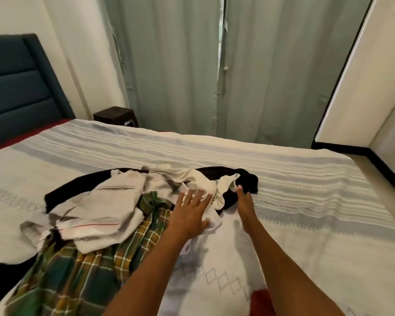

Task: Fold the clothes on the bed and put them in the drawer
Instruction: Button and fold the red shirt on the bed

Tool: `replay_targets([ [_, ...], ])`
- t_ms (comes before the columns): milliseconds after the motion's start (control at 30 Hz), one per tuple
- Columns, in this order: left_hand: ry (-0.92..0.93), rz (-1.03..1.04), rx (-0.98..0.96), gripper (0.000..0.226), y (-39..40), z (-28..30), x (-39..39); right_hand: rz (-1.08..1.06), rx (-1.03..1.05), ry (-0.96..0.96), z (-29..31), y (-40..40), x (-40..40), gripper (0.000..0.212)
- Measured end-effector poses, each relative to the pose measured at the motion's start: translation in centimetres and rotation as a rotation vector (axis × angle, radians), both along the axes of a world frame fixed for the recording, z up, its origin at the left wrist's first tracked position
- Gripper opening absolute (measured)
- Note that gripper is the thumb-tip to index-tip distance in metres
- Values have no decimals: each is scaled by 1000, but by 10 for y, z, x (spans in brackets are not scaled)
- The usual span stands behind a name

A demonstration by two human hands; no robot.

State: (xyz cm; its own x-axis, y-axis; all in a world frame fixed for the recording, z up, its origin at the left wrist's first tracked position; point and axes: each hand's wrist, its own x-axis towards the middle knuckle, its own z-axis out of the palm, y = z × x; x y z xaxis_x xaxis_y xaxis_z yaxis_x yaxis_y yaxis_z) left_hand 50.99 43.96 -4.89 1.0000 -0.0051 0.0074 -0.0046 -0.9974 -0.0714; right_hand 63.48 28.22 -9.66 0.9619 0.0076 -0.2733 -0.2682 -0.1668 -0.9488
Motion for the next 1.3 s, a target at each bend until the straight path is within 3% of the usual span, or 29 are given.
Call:
replay_targets([
  [167,28,-49,158,99,6,-33,77,-22,1,17,-23,28,61,84],
  [267,82,-14,217,91,20,-52,112,87,64,-23,-24,60,92,83],
  [367,117,176,166,77,58,-62,125,165,219,42,-10,102,104,89],
  [500,128,470,52,81,120,-57,116,396,241,129,10,186,87,56],
  [667,125,653,155,79,213,-51,78,712,151,204,17,294,45,74],
  [767,79,731,-25,72,237,-41,54,773,140,182,14,312,25,71],
  [867,-7,657,-181,71,229,-42,54,672,266,143,4,300,14,66],
  [1000,-33,460,-189,64,189,-35,40,482,313,143,-8,253,-15,60],
  [1300,-55,178,-80,58,96,-43,-147,462,271,156,-20,140,-189,57],
])
